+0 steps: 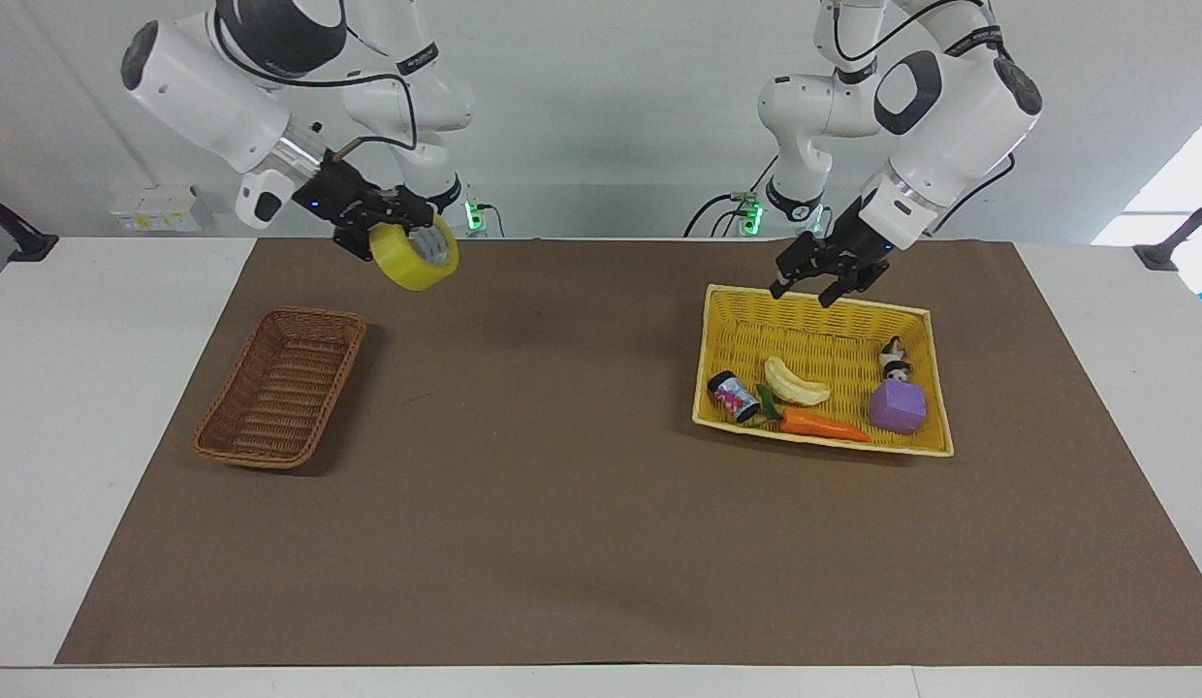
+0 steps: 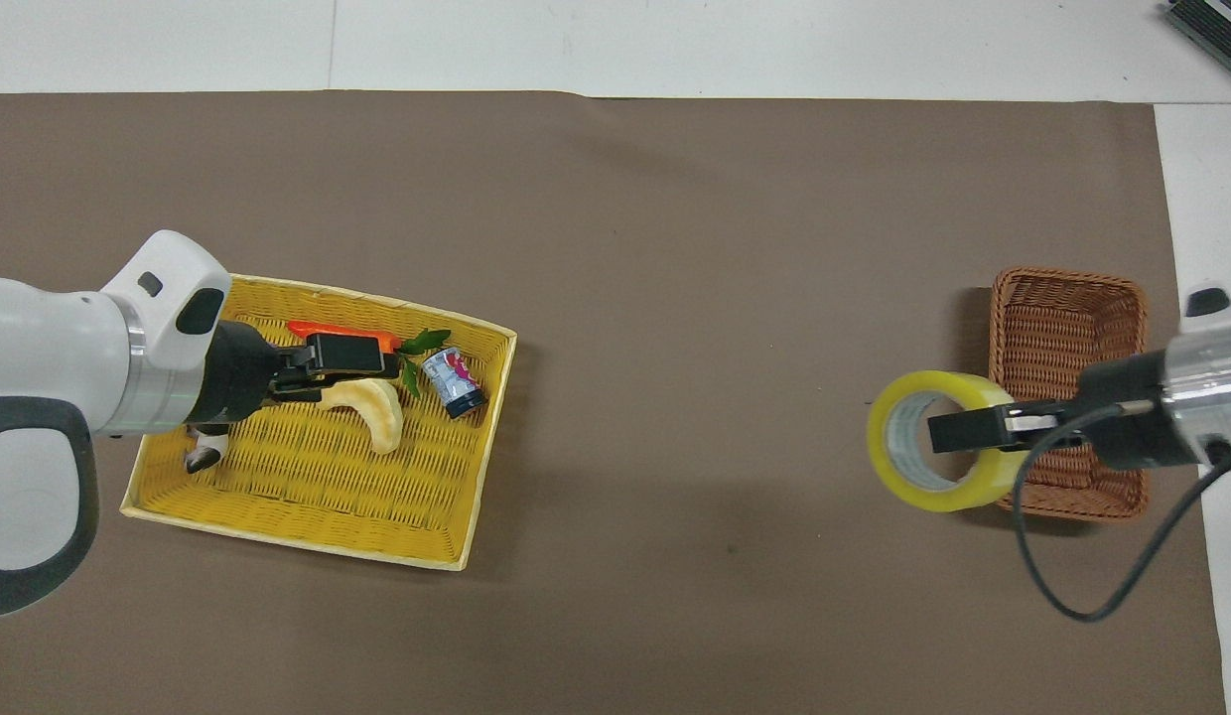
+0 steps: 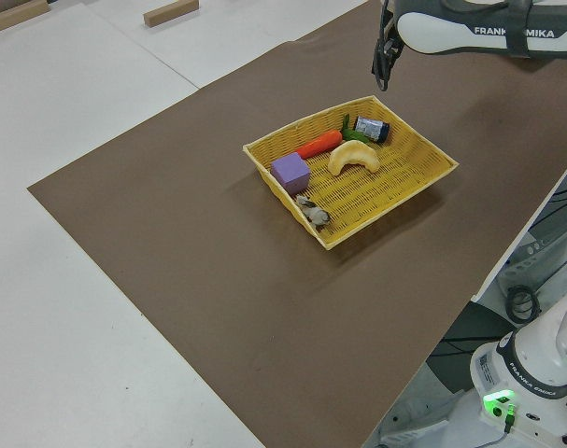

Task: Move tape to another basket
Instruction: 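Carry the tape over the wicker basket while the left gripper withdraws, then lower the tape into the wicker basket and open the right gripper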

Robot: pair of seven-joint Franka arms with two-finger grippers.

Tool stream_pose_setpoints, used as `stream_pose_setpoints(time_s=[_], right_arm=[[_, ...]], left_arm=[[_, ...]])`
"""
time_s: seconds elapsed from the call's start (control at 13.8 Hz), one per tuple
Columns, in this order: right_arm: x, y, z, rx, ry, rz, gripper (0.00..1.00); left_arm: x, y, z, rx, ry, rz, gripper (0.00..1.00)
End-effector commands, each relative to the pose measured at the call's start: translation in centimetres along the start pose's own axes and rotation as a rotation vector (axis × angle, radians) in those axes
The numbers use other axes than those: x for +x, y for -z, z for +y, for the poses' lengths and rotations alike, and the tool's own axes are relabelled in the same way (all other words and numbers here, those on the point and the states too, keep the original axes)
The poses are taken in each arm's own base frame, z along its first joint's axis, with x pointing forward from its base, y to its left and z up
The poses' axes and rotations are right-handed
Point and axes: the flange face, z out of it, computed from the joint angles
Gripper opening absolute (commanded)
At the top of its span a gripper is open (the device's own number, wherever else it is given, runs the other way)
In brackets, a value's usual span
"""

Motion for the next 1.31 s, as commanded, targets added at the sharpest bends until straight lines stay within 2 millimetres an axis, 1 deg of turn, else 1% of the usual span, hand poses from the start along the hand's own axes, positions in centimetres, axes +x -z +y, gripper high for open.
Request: stream_pose_setpoints(time_s=[0.0, 0.15, 0.29, 0.36, 0.44, 0.51, 0.65, 0.8, 0.87, 0.94, 1.02, 1.09, 1.16, 1.23], right_arm=[[-0.4, 2.3, 3.4, -0.007, -0.034, 0.039, 0.0], [0.3, 2.9, 6.2, 0.055, -0.073, 0.075, 0.0], [0.6, 2.9, 10.0, 0.09, -0.068, 0.087, 0.0], [0.8, 2.4, 12.0, 0.108, -0.048, 0.085, 0.0], [0.9, 1.9, 15.0, 0.13, -0.033, 0.088, 0.0], [1.3, 1.2, 17.5, 0.134, -0.015, 0.098, 0.0], [2.1, -1.0, 20.2, 0.146, -0.012, 0.084, 0.0], [2.3, -2.0, 21.3, 0.129, 0.007, 0.07, 0.0], [2.2, -2.7, 22.9, 0.137, 0.012, 0.064, 0.0], [2.1, -3.6, 24.9, 0.139, 0.042, 0.051, 0.0], [2.2, -4.6, 26.5, 0.142, 0.066, 0.042, 0.0], [2.1, -5.0, 28.0, 0.146, 0.068, 0.044, 0.0], [2.3, -5.3, 28.8, 0.132, 0.071, 0.046, 0.0], [2.5, -6.0, 29.5, 0.137, 0.067, 0.038, 0.0]], left_arm=[[1.9, 2.1, -0.4, 0.156, -0.106, 0.005, 1.0], [3.4, 3.2, -0.7, 0.293, -0.172, -0.014, 1.0], [4.4, 5.1, -0.7, 0.325, -0.247, -0.023, 1.0], [4.9, 6.3, -1.9, 0.343, -0.265, -0.04, 1.0], [5.1, 7.3, -2.4, 0.35, -0.285, -0.064, 1.0], [5.0, 8.5, -2.2, 0.358, -0.292, -0.069, 1.0], [5.1, 9.3, -2.1, 0.376, -0.291, -0.09, 1.0], [5.0, 9.4, -1.9, 0.37, -0.293, -0.086, 1.0], [4.9, 9.2, -2.0, 0.372, -0.292, -0.094, 1.0], [4.9, 9.3, -2.0, 0.374, -0.291, -0.097, 1.0], [4.9, 9.5, -2.0, 0.375, -0.29, -0.097, 1.0], [4.6, 9.7, -2.1, 0.378, -0.284, -0.117, 1.0], [4.3, 10.3, -2.0, 0.376, -0.279, -0.145, 1.0], [4.2, 11.2, -1.7, 0.375, -0.277, -0.151, 1.0]])
